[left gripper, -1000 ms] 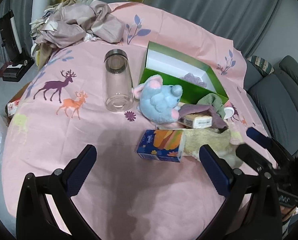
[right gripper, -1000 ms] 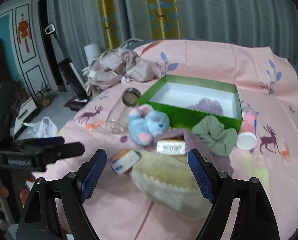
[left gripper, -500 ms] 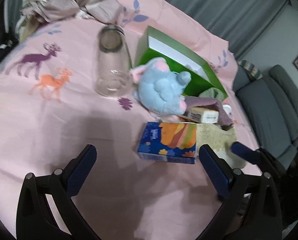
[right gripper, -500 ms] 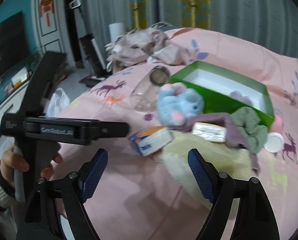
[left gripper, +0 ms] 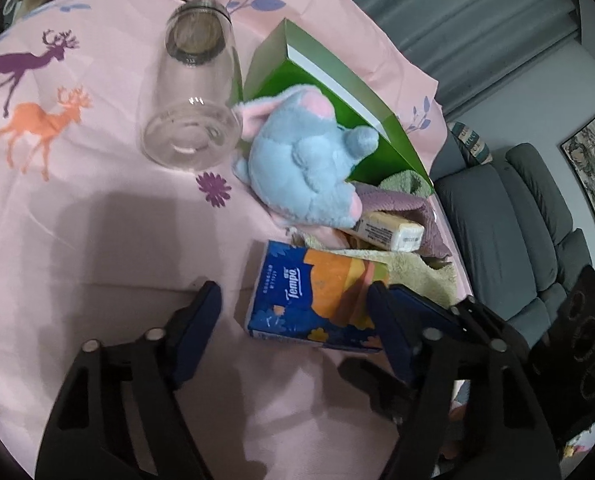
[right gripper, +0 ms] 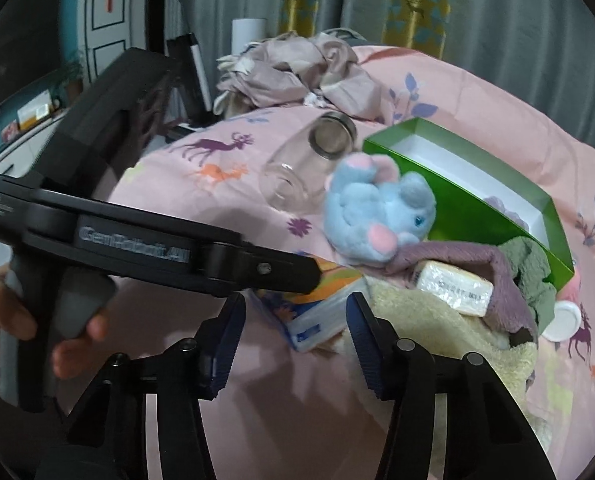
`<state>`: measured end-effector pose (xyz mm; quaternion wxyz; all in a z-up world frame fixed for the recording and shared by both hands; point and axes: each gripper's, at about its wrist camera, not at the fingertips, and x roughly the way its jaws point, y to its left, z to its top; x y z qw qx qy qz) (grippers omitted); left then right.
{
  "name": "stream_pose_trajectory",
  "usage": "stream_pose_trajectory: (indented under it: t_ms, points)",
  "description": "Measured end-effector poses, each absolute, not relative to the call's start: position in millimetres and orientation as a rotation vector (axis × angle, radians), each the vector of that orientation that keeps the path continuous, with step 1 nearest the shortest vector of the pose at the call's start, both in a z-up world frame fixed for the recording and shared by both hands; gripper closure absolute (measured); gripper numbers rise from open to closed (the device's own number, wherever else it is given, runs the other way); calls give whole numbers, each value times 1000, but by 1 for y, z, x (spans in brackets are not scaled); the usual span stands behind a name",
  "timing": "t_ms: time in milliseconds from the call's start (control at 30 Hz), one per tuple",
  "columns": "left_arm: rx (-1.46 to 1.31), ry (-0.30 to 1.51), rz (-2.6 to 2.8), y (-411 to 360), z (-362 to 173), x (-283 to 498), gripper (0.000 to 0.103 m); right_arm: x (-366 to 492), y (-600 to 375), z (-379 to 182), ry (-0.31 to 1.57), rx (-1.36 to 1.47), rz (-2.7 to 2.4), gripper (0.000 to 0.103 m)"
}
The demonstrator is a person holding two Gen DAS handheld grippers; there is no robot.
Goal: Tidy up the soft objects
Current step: 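Move the right gripper to the blue tissue pack and grasp it, then lift the tissue pack and carry it over the green box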
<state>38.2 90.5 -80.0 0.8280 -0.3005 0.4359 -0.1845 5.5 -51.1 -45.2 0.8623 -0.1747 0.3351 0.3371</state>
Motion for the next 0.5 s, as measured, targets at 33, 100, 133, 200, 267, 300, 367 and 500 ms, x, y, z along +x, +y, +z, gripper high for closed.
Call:
stream_pose_trajectory:
  t_ms: [33, 100, 133, 200, 267, 300, 367, 500]
  points:
    - [-642, 933, -406, 88, -82, 38, 45, 8, -52, -47, 709, -365, 703, 54]
    - [-635, 940, -405, 84, -84, 37, 49, 12, -54, -52, 726, -376, 688, 59]
    - [-613, 938, -391, 81, -83, 35, 50, 14, -55, -55, 732, -378, 680, 60]
    - [-596, 932, -373, 80, -83, 33, 51, 15, -57, -58, 736, -368, 681, 62]
    - [-580, 927, -354, 79, -81, 29, 52, 14, -58, -59, 728, -358, 680, 65]
    - [-573, 921, -345, 78, -78, 27, 52, 14, -59, -58, 726, -354, 680, 66]
    - [-556, 908, -332, 79, -73, 22, 52, 10, -59, -55, 709, -347, 683, 66]
    - [-513, 867, -310, 77, -52, 14, 52, 1, -60, -43, 660, -333, 693, 66]
